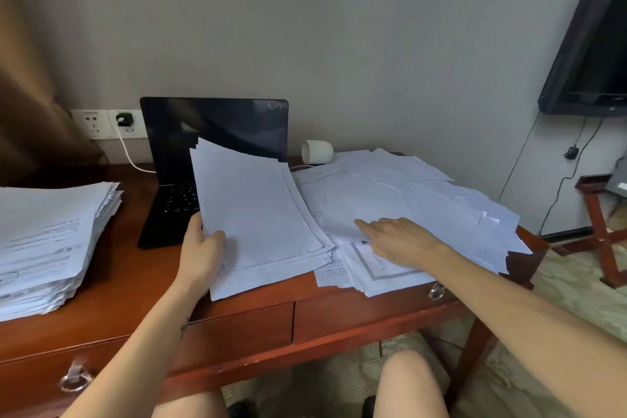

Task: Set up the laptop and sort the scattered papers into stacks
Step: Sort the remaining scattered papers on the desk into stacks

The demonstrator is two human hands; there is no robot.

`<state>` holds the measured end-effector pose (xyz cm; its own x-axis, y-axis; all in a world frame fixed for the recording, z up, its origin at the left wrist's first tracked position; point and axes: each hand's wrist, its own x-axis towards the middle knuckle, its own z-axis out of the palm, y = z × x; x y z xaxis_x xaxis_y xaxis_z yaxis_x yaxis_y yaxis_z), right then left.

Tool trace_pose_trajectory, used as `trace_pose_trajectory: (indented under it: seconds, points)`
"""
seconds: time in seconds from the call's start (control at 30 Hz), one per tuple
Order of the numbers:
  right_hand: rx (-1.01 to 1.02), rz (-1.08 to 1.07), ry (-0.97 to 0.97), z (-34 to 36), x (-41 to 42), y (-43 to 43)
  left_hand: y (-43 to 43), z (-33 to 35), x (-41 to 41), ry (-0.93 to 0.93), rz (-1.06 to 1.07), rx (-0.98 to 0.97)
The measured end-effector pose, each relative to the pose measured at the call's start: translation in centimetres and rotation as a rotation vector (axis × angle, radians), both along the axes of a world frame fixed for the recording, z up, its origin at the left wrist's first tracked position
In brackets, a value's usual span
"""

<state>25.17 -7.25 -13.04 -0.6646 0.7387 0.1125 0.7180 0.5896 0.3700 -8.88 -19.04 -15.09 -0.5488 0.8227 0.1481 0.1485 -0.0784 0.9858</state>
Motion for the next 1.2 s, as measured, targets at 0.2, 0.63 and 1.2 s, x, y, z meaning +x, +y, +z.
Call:
trace_pose_trajectory:
  seconds: [0.2,0.63,1.2]
  points:
    - [0.064,-0.221,0.385,0.3,-0.3,0.1,-0.1,0.2,0.3,-0.035,-0.021,0.004]
    - [-0.449,0.079,1.022,0.5,-6.4,-6.2,0.7,-0.3,1.4,-0.110,-0.216,-0.190]
    - [-0.264,-0.347,0.555,-2.6,-6.2,-3.2,1.5,0.3,0.5,-0.237,-0.278,-0.263]
